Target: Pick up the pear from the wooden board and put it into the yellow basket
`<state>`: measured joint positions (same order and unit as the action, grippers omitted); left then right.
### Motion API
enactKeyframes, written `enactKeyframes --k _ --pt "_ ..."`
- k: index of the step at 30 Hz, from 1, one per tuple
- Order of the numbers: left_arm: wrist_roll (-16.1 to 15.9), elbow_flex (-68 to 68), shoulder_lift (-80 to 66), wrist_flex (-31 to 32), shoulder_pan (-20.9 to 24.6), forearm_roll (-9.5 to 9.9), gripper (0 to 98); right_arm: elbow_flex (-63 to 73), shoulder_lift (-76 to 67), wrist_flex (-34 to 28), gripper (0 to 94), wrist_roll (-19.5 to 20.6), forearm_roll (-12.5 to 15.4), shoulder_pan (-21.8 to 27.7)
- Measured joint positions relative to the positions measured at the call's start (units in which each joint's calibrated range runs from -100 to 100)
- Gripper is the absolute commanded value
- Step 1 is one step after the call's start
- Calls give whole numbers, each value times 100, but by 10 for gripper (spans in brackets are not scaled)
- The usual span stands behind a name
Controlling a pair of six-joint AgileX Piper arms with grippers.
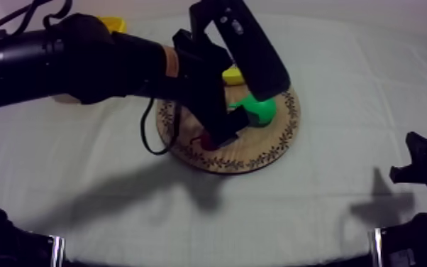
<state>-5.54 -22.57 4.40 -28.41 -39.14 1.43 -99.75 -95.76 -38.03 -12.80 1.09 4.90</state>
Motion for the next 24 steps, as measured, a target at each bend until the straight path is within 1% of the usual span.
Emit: enactKeyframes --k 3,7,17,24 --pt "48 364 317 -350 45 0 805 0 0 0 3 0 0 0" --pt "85 1064 858 -1004 103 11 818 0 0 0 3 0 0 0" --pt "209 3374 2703 -3108 64 190 832 0 0 0 3 0 0 0" --pt "343 4842 3813 -4543 69 375 832 0 0 0 3 0 0 0"
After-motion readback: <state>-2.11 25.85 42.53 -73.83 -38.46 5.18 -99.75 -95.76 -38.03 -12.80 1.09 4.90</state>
